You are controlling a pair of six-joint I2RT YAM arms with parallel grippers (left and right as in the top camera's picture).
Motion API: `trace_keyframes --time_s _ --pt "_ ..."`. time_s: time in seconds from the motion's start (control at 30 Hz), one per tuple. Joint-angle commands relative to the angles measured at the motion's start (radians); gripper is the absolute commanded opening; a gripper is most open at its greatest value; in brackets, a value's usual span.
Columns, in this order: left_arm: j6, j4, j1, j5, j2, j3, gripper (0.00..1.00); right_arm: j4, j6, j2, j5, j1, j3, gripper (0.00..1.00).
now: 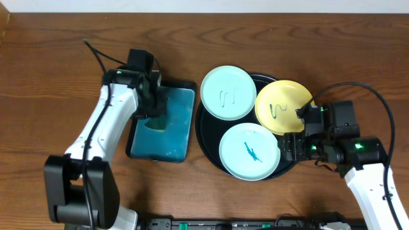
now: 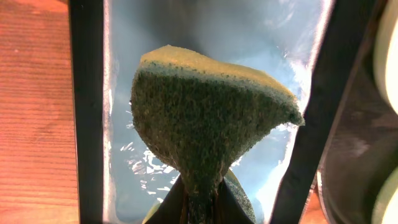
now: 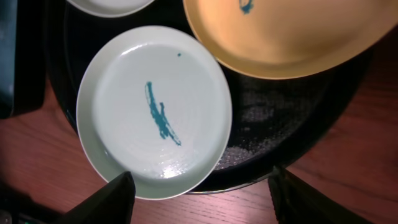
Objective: Clean dirty plates on tray and stack at the side
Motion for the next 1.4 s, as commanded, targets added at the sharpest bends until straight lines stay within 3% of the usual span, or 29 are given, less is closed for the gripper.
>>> trace_keyframes --time_s 0.0,0.57,0.87,1.03,1.1,1.17,1.37 --pt "-0.010 -0.005 0.000 0.061 0.015 -0.003 0.07 -0.003 0.015 0.044 0.022 0.032 0.018 0.64" --pt "-0.032 0.180 0.000 0.062 0.120 -0.202 0.08 0.084 0.028 0.312 0.040 0.042 0.018 0.53" --pt "-0.032 0.168 0.002 0.073 0.010 -0.170 0.08 0.219 0.027 0.483 0.045 0.079 0.018 0.50" --pt "-0.031 0.167 0.002 0.080 -0.117 -0.170 0.15 0.292 0.027 0.559 0.047 0.080 0.018 0.40" --pt "-0.031 0.170 0.002 0.081 -0.166 -0.170 0.15 0.304 0.027 0.579 0.047 0.080 0.018 0.35" --pt "-0.016 0.178 0.002 0.097 -0.206 -0.170 0.08 0.312 0.027 0.600 0.046 0.080 0.018 0.28" --pt "0.091 0.232 0.040 0.272 -0.274 -0.170 0.08 0.330 0.027 0.608 0.047 0.079 0.018 0.16"
